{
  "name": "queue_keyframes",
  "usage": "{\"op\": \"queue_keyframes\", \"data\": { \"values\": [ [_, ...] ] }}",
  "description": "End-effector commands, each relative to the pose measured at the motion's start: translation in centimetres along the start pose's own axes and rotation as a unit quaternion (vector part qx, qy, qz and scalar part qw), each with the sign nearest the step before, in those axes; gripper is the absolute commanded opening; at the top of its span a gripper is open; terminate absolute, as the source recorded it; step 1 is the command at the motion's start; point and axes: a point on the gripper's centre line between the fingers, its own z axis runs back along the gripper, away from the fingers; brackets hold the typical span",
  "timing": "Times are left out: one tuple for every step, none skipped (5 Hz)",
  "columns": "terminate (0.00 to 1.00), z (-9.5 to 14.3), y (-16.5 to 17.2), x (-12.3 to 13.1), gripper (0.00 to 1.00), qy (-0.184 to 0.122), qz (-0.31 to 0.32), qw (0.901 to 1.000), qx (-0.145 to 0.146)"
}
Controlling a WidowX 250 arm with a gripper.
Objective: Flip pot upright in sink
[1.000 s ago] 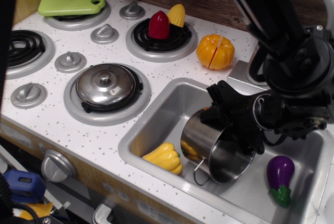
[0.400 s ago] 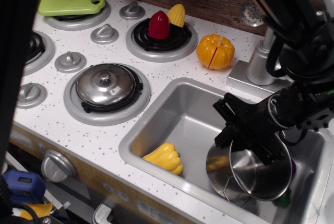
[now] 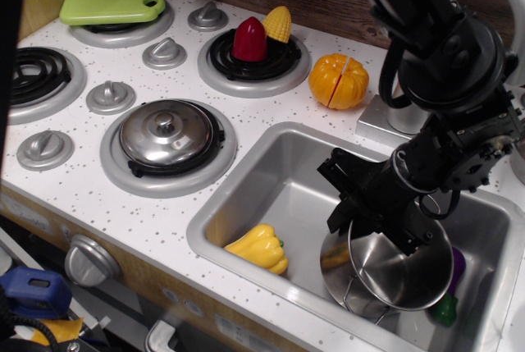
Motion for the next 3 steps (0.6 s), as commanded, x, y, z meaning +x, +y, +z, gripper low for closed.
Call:
{"op": "queue_keyframes", "data": {
  "values": [
    [0.0,1.69,0.36,0.7,1.0,-0.026,0.006,0.9996,-0.01],
    [0.0,1.69,0.36,0.7,1.0,-0.026,0.006,0.9996,-0.01],
    [1.0,1.69,0.36,0.7,1.0,-0.026,0.006,0.9996,-0.01]
  ]
}}
